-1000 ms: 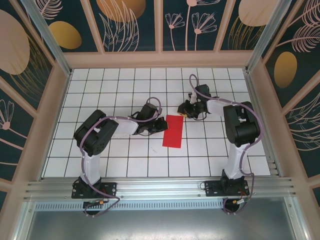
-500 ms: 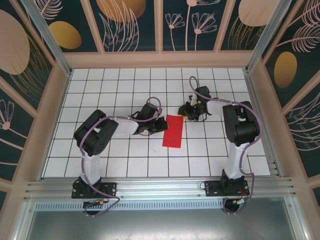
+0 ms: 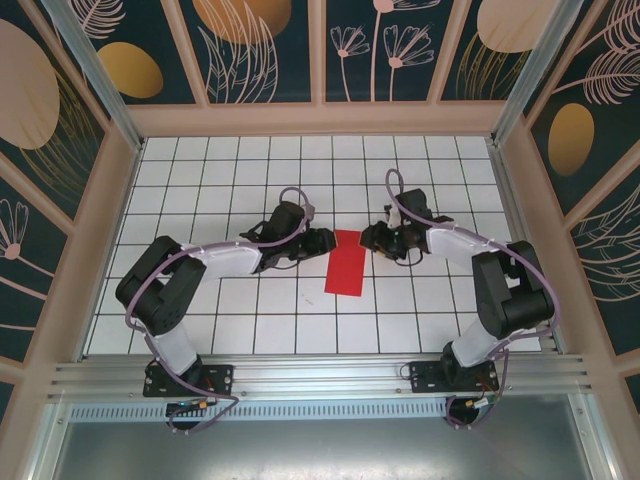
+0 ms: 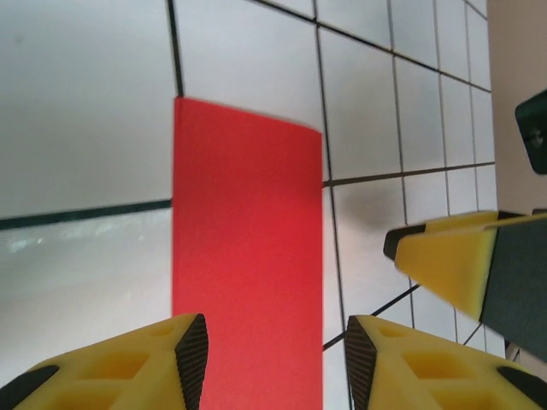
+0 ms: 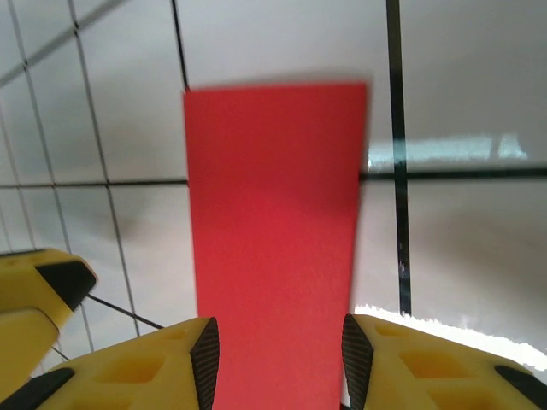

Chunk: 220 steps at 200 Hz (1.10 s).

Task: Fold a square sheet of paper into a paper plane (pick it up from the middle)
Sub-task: Fold the square sheet of paper in half at the center of the table, then first fold in half a square sheet of paper at the center of the table.

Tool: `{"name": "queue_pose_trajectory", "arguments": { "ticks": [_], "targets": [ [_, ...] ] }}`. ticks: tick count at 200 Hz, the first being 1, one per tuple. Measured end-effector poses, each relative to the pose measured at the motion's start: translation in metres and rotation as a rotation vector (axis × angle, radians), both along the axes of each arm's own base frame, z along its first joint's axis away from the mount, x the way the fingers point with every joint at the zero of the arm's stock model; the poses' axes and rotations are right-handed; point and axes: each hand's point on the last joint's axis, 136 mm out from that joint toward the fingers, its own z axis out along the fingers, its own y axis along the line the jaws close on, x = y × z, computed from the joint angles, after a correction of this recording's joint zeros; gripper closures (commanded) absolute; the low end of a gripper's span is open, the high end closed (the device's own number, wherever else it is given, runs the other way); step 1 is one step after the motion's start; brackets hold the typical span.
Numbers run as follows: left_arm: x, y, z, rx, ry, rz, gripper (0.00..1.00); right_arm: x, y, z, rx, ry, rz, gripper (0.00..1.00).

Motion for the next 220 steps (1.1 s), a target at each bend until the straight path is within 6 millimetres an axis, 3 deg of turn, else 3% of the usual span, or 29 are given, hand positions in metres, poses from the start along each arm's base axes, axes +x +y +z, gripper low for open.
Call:
{"name": "queue_pose_trajectory", "arguments": {
  "ticks": [30, 58, 96, 132, 173, 220],
  "targets": [
    [-0.021, 0.017, -0.032, 0.032, 0.088, 0.028, 0.5, -0.027, 0.016, -0.013, -0.052, 0.031, 0.05, 0.53],
    [-0.025, 0.022, -0.038, 0.03, 0.107, 0.052, 0.51, -0.036, 0.026, -0.003, -0.135, -0.051, 0.088, 0.51],
    [-0.021, 0.019, -0.031, -0.011, 0.095, 0.068, 0.52, -0.032, 0.024, 0.017, -0.165, -0.152, 0.084, 0.47],
    [-0.019, 0.011, -0.023, -0.065, 0.085, 0.055, 0.51, -0.033, 0.019, 0.009, -0.167, -0.116, 0.054, 0.49],
    [-0.021, 0.009, -0.032, -0.068, 0.107, 0.045, 0.51, -0.026, 0.016, 0.002, -0.087, -0.066, 0.001, 0.58],
    [-0.019, 0.006, -0.035, -0.064, 0.11, 0.044, 0.5, -0.019, 0.022, -0.012, -0.023, -0.016, -0.002, 0.58]
  ]
}}
